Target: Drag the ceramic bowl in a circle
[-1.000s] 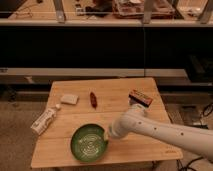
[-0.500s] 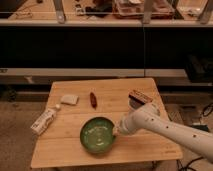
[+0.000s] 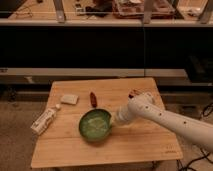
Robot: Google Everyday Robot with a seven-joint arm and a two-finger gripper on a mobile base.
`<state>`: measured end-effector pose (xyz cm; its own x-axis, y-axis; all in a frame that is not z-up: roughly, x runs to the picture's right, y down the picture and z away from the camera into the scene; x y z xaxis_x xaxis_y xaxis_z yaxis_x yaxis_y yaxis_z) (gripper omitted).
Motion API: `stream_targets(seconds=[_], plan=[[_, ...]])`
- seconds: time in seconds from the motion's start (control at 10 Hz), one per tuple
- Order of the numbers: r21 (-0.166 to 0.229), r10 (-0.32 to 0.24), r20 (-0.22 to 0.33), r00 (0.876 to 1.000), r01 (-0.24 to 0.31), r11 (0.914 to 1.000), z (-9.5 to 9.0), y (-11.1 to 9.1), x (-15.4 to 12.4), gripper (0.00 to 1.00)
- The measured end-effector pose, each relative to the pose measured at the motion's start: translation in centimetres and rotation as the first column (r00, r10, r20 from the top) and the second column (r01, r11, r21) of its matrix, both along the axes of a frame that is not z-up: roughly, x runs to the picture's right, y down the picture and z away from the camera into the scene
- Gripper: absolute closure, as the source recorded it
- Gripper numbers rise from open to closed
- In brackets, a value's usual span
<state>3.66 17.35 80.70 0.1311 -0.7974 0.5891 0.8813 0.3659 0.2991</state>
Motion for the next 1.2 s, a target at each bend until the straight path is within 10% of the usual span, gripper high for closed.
stream_targets(seconds=[0.5, 1.2], plan=[[0.018, -0.092, 0.078, 0.993, 0.091, 0.9957, -0.1, -3.3, -7.3, 1.0], [0.062, -0.275, 0.177, 0.945, 0.268, 0.9613, -1.9, 0.0, -13.6, 1.0]])
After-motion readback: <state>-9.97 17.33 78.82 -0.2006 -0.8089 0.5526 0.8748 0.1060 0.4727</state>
